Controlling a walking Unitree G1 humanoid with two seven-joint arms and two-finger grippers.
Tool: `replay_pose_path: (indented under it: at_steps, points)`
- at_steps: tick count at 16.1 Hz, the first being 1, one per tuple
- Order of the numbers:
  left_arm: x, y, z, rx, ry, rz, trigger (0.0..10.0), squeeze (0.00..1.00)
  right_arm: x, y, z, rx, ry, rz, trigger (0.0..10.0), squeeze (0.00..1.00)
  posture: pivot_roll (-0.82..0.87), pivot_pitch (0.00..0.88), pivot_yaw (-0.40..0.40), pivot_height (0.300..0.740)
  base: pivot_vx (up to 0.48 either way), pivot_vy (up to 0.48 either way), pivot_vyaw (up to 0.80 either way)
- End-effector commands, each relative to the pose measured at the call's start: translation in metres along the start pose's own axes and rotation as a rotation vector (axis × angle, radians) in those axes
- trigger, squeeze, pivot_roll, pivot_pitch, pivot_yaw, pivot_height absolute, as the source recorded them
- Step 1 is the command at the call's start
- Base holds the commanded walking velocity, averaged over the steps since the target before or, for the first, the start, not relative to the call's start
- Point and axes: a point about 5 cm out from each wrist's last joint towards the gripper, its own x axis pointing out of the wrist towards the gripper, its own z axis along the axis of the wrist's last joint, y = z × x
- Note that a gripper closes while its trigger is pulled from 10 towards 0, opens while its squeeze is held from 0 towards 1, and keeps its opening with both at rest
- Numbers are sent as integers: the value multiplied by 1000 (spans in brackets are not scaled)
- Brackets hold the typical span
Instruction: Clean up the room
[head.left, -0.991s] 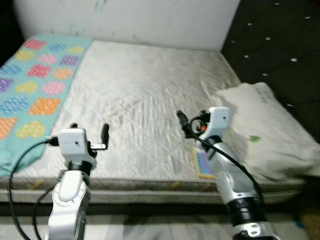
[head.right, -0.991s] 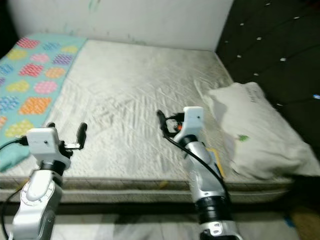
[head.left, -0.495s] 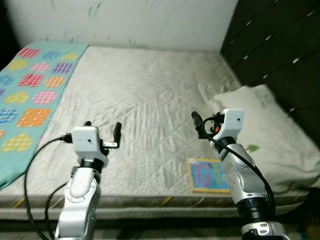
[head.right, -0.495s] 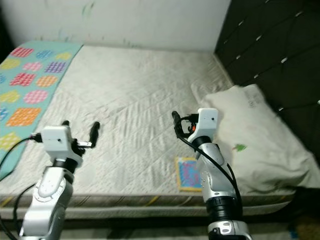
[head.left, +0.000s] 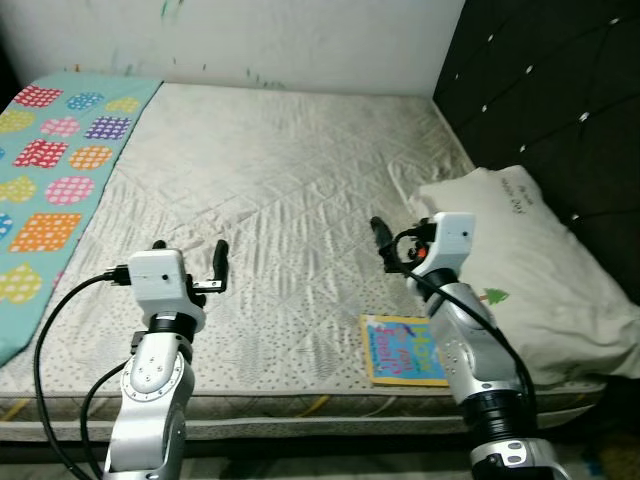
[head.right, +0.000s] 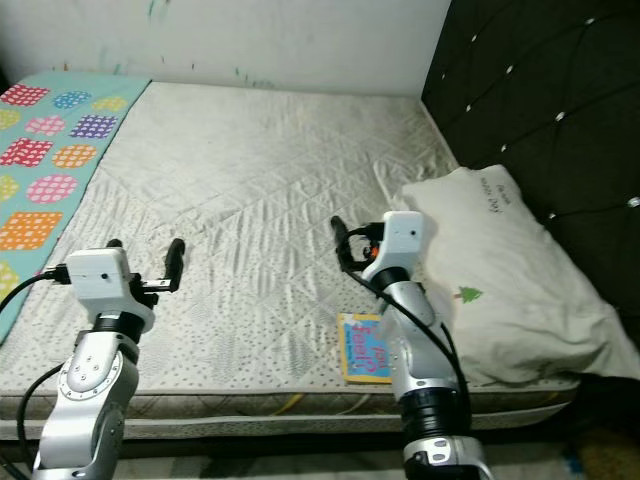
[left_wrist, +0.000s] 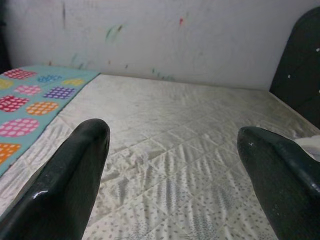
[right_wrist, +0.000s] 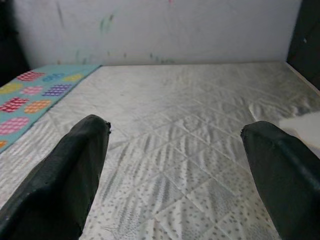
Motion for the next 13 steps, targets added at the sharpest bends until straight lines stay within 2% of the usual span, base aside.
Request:
replay_pose_path:
  at_steps: [1, 13]
  points:
    - [-1, 2, -2, -1, 12, 10, 10000, 0, 0, -1, 0, 0, -1, -3, 10000, 0, 0, 72, -86, 740, 0, 345, 0]
    - [1, 3, -3, -14, 17, 7, 10000, 0, 0, -2, 1, 15, -3, -4, 10000, 0, -10, 69, -81, 740, 0, 405, 0]
